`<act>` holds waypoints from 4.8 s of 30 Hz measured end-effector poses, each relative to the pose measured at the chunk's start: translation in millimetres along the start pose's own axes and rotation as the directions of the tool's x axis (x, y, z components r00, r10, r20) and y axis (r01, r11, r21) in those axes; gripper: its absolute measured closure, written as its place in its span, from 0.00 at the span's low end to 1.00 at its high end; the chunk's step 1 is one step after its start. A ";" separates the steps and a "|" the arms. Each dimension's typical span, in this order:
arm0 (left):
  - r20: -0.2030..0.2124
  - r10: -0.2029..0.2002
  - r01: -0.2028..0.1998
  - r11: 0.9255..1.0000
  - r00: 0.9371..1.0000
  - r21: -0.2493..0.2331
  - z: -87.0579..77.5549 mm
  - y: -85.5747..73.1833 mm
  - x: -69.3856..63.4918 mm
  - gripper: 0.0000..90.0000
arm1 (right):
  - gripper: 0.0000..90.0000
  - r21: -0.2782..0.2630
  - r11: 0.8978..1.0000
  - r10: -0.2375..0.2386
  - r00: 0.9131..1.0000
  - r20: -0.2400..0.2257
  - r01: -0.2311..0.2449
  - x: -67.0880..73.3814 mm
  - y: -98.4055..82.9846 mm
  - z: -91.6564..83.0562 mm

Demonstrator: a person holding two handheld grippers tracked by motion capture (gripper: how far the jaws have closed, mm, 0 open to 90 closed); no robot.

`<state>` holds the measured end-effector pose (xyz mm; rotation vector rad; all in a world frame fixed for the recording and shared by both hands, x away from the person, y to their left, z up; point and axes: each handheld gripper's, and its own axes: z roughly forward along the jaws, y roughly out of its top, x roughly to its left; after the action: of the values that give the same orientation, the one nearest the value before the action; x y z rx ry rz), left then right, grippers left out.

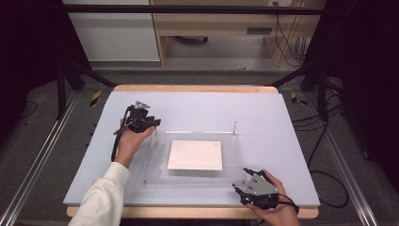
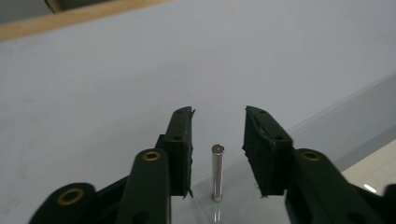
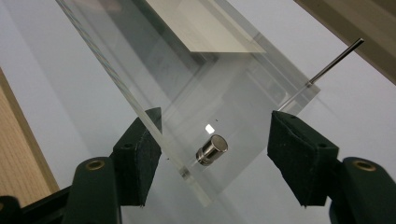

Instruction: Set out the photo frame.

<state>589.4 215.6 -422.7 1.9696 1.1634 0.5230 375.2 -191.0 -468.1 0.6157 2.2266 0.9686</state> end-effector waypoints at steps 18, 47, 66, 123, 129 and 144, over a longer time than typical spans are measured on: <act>0.075 0.230 -0.223 0.970 0.970 -0.095 -91.1 -22.2 -58.8 0.41 | 0.42 -0.014 0.999 0.053 0.999 -0.009 -0.053 -11.4 14.7 -8.5; 0.182 0.484 -0.464 0.874 0.856 -0.144 -157.7 -34.2 -101.6 0.31 | 0.50 0.004 0.988 0.152 0.988 -0.002 -0.152 -41.1 55.3 -21.9; 0.160 0.539 -0.515 0.841 0.827 -0.169 -159.4 -26.2 -105.0 0.40 | 0.55 -0.012 0.985 0.170 0.985 -0.014 -0.171 -53.9 69.1 -23.0; 0.120 0.561 -0.550 0.827 0.819 -0.117 -137.4 27.2 -68.3 0.70 | 0.56 -0.094 0.973 0.211 0.977 -0.005 -0.211 -109.5 110.2 -1.5; 0.134 0.556 -0.546 0.831 0.820 -0.109 -133.5 40.7 -62.0 0.69 | 0.55 -0.109 0.973 0.205 0.979 0.014 -0.202 -117.8 116.8 3.5; 0.132 0.563 -0.553 0.827 0.816 -0.102 -121.6 64.8 -48.4 0.67 | 0.58 -0.108 0.970 0.219 0.976 -0.003 -0.218 -135.8 128.7 10.9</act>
<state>519.1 205.3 -295.1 2.2494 0.4425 0.6730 498.3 -190.6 -326.8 0.8263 2.1141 1.1847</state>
